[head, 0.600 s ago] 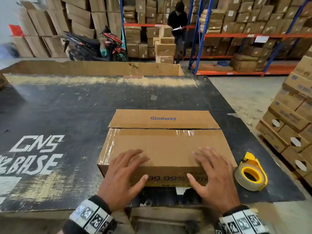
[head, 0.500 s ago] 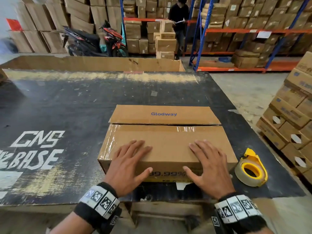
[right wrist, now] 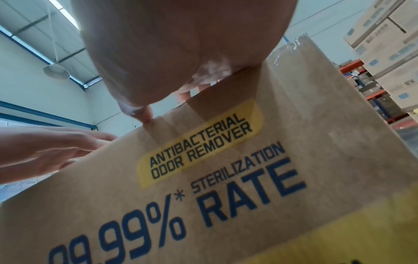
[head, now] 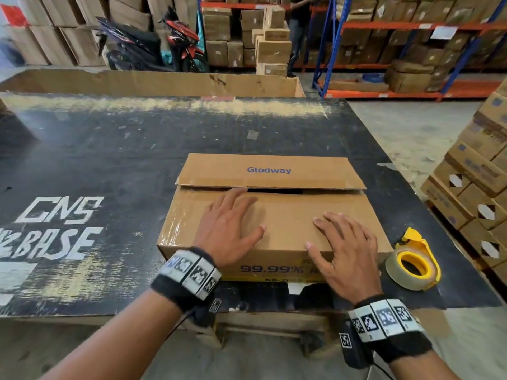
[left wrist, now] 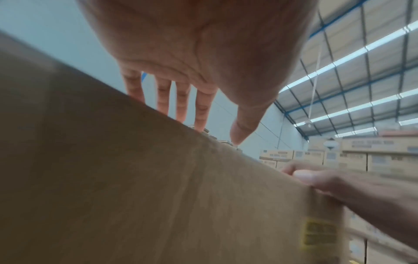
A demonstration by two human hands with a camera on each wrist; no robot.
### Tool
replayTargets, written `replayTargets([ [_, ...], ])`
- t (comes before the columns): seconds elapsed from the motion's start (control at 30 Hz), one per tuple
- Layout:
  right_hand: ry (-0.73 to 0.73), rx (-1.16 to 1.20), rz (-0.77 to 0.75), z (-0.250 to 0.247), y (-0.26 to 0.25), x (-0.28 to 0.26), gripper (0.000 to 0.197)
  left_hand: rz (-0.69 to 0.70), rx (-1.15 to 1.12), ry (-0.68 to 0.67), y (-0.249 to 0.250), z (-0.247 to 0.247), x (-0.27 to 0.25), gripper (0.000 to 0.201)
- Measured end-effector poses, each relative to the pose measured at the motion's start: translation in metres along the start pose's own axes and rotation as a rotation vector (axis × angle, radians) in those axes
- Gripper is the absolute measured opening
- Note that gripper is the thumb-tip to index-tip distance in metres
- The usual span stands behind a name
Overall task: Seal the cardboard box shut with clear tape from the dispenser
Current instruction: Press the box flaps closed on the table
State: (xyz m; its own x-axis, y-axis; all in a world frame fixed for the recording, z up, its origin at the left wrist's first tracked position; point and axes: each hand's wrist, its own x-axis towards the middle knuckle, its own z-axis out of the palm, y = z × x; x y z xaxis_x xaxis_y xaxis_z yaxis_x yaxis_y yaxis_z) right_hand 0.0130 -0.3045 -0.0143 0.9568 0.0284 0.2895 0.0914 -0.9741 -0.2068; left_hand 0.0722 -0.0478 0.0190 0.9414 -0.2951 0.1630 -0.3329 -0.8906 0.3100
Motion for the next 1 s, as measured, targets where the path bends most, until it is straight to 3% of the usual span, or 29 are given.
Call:
replayTargets([
  [0.1,-0.012,-0.017,0.003,0.001,0.002,0.0,0.054,-0.003,0.041,-0.111,0.01,0.011,0.034,0.083],
  [0.2,-0.019,-0.021,0.004,0.0,0.002,0.0,0.055,-0.039,0.082,-0.189,0.012,0.023,0.049,0.084],
  [0.37,-0.044,0.019,0.029,-0.01,-0.003,0.01,0.058,-0.031,0.167,-0.193,0.006,0.033,0.041,0.083],
  [0.6,-0.315,0.013,0.061,-0.024,-0.002,0.073,0.091,-0.049,0.174,-0.215,0.008,0.034,0.042,0.082],
  [0.73,-0.467,-0.06,0.087,-0.01,-0.005,0.087,0.085,-0.045,0.163,-0.217,0.008,0.034,0.04,0.082],
  [0.93,-0.443,-0.068,0.071,-0.005,-0.002,0.081,0.084,0.001,0.082,-0.199,0.038,0.041,0.045,0.078],
  [1.0,-0.456,0.03,0.067,-0.011,0.001,0.083,0.084,0.028,0.077,-0.215,0.052,0.049,0.046,0.076],
])
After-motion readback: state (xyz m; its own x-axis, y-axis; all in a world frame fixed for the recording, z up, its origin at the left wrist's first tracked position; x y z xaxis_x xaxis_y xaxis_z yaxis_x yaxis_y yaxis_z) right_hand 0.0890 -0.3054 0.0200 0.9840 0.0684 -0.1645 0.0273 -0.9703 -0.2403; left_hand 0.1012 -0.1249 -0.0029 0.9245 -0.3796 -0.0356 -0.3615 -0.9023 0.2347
